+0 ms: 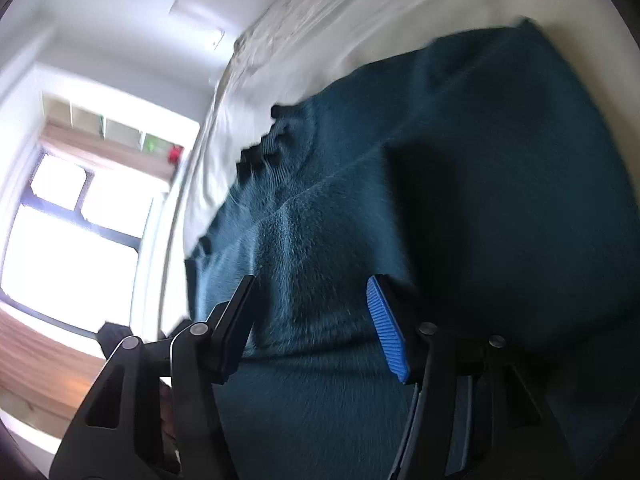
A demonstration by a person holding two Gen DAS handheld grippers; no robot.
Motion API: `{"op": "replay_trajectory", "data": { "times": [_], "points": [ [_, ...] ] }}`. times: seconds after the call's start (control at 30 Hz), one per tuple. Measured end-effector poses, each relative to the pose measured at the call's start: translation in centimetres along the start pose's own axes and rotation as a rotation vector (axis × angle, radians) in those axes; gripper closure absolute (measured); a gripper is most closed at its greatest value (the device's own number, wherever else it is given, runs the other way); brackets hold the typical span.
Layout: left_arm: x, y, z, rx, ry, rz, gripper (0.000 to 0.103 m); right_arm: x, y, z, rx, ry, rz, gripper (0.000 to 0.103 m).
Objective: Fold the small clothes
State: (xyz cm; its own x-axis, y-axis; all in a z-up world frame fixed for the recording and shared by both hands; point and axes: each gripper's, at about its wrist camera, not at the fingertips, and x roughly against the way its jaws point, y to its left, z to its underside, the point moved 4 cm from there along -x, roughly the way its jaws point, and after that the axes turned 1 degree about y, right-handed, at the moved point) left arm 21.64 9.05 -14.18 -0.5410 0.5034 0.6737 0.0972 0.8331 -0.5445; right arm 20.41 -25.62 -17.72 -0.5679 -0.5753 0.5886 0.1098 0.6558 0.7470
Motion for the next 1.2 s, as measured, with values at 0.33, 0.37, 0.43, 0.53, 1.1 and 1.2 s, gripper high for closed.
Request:
{"op": "replay_trajectory", "data": {
  "times": [0.33,0.37,0.43,0.53,1.1,1.2],
  "points": [
    [12.0,1.2,11.7,0.042,-0.015,0.007,0.039,11.0,-1.7,7.4,0.016,-0.089,0.059,0.046],
    [12.7,1.4,13.5,0.054,0.011,0.010,0.039,12.1,-1.7,8.9,0.031,-0.086,0.081,0.046],
    [13.4,1.7,15.9,0.054,0.049,0.001,0.039,13.4,-1.5,11.4,0.060,-0.081,0.118,0.046],
    [13.8,2.2,18.8,0.073,0.097,-0.020,0.039,15.7,-1.9,14.6,0.083,-0.076,0.165,0.046],
    [14.2,0.9,23.9,0.019,0.230,0.018,0.044,25.1,-11.3,23.7,-0.088,-0.080,0.269,0.046],
    [14.1,0.6,24.3,0.021,0.238,0.011,0.044,24.9,-11.5,24.5,-0.088,-0.055,0.246,0.048]
  ]
}}
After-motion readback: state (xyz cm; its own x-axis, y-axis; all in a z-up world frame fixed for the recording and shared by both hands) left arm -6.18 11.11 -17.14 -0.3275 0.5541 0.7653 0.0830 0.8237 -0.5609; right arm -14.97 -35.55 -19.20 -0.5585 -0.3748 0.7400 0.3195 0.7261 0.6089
